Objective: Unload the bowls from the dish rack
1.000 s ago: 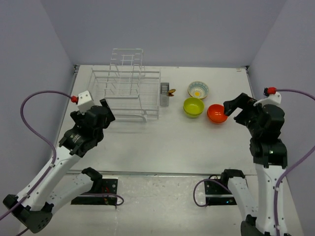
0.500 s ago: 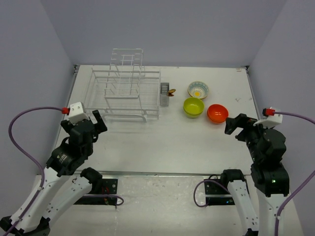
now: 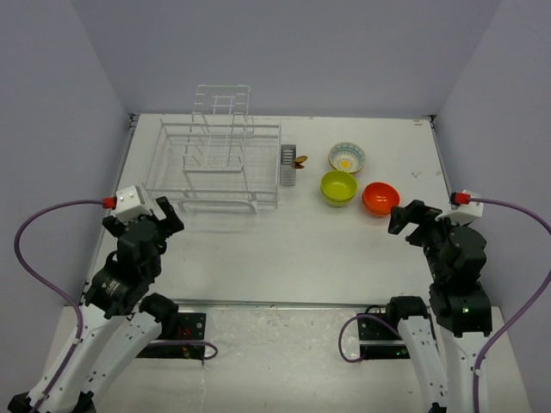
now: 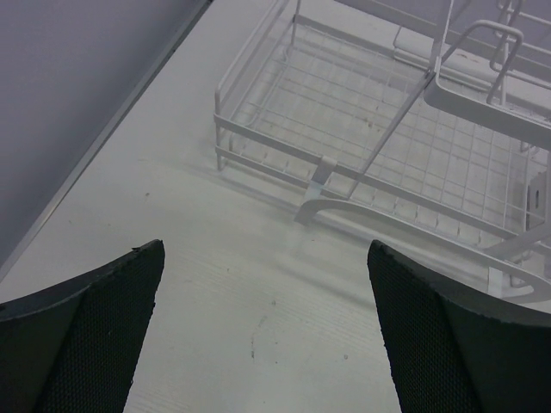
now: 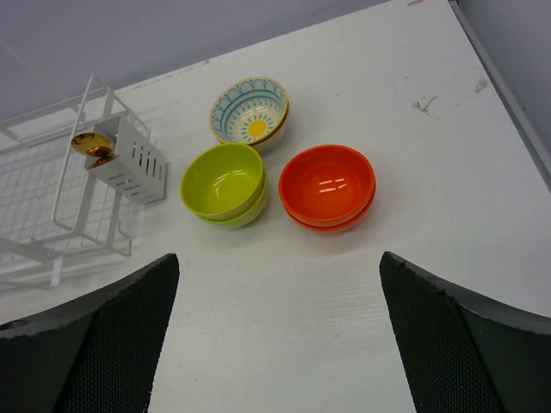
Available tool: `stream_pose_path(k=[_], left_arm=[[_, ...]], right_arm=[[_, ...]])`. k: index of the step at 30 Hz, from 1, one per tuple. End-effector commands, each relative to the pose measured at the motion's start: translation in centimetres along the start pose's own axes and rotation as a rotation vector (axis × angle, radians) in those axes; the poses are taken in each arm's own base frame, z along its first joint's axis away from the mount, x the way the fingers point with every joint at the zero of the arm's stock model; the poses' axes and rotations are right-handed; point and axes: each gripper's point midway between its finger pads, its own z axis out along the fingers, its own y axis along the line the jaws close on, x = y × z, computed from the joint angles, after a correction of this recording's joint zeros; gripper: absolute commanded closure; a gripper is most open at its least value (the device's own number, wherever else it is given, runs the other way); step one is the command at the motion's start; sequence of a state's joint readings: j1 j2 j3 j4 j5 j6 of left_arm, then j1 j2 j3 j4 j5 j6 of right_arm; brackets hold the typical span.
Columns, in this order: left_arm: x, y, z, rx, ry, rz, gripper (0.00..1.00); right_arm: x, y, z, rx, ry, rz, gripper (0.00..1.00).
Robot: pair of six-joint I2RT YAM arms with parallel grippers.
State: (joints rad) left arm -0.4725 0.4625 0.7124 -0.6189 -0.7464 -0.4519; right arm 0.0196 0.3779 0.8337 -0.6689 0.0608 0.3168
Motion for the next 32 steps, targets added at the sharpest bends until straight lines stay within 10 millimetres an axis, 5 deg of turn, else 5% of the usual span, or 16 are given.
stream_pose_path(k=[1, 19, 32], left_arm=[[-0.7, 0.1, 0.3, 0.006, -0.062, -0.018, 0.0], [-0.3, 1.0, 2.8, -0.026, -0.028, -0.039, 0.0], [-0.4, 0.5, 2.5, 0.02, -0.05, -0.037, 0.0]], right_arm=[[-1.1, 0.8, 0.6, -0.04, -0.054, 0.013, 0.01], [-0.2, 0.7, 2.9, -0.032, -0.046, 0.037, 0.01], [-0.2, 0.3, 3.1, -0.02, -0.064, 0.018, 0.01]])
